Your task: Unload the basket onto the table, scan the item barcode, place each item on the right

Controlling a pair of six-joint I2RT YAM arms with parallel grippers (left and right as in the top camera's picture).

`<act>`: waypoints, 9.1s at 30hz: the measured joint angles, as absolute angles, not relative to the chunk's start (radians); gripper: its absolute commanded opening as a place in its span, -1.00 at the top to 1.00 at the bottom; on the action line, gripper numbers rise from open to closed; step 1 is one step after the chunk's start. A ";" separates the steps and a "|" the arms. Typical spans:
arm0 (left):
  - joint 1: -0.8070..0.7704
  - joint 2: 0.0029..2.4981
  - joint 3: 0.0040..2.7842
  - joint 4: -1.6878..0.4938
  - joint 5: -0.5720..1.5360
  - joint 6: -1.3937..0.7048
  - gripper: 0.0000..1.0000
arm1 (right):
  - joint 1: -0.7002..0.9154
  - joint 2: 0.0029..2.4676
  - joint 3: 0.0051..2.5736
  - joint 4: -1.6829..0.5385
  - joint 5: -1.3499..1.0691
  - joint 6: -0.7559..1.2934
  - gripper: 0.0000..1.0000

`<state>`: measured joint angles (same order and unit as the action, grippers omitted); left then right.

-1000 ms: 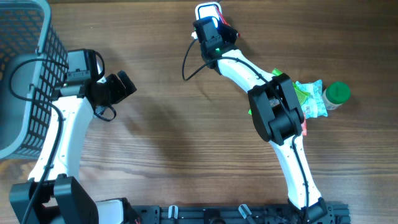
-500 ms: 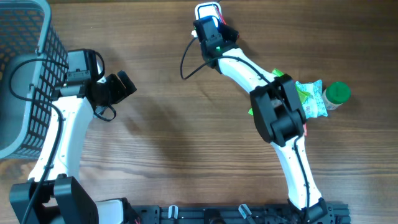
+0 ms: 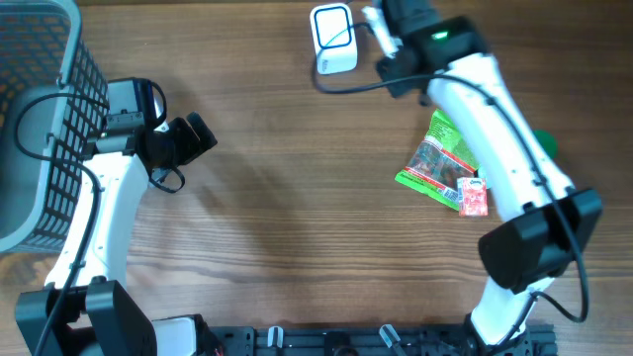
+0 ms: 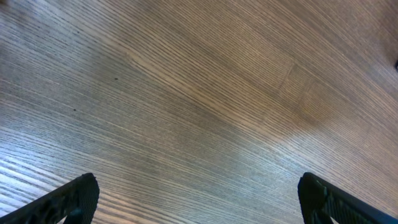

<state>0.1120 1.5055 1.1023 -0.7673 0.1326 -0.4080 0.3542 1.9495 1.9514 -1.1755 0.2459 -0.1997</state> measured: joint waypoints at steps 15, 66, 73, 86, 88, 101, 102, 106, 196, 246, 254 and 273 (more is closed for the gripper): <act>0.112 1.505 1.102 -0.767 0.133 -0.408 -1.00 | 0.093 1.967 1.545 -1.181 -0.025 0.008 0.49; 0.112 1.505 1.102 -0.767 0.133 -0.408 -1.00 | 0.095 1.774 1.570 -0.888 -0.030 0.025 -1.00; 0.112 1.505 1.102 -0.767 0.133 -0.408 -1.00 | 0.095 1.774 1.570 -0.884 -0.030 0.025 -0.99; 0.112 1.505 1.102 -0.767 0.133 -0.408 -1.00 | 0.094 1.713 1.570 -0.881 -0.030 0.025 -0.99; 0.112 1.505 1.102 -0.767 0.133 -0.408 -1.00 | 0.095 1.652 1.570 -0.881 -0.030 0.025 -0.99; 0.112 1.505 1.102 -0.767 0.133 -0.408 -1.00 | 0.095 1.257 1.570 -0.881 -0.030 0.025 -0.99; 0.112 1.505 1.102 -0.767 0.133 -0.408 -1.00 | 0.095 1.232 1.570 -0.881 -0.030 0.025 -0.99; 0.112 1.505 1.102 -0.767 0.133 -0.408 -1.00 | 0.095 1.144 1.570 -0.881 -0.030 0.025 -1.00; 0.112 1.505 1.102 -0.768 0.133 -0.408 -1.00 | 0.094 0.015 0.006 0.001 -0.109 -0.208 -0.99; 0.093 0.120 1.100 -0.876 0.075 -0.407 -1.00 | 0.094 0.015 0.006 0.003 -0.112 -0.211 -1.00; 0.052 0.007 1.018 -0.843 0.075 -0.407 -1.00 | 0.094 0.015 0.006 0.003 -0.112 -0.211 -0.99; 0.012 0.009 0.168 0.563 0.072 -0.417 -1.00 | 0.094 0.015 0.006 0.003 -0.112 -0.211 -0.99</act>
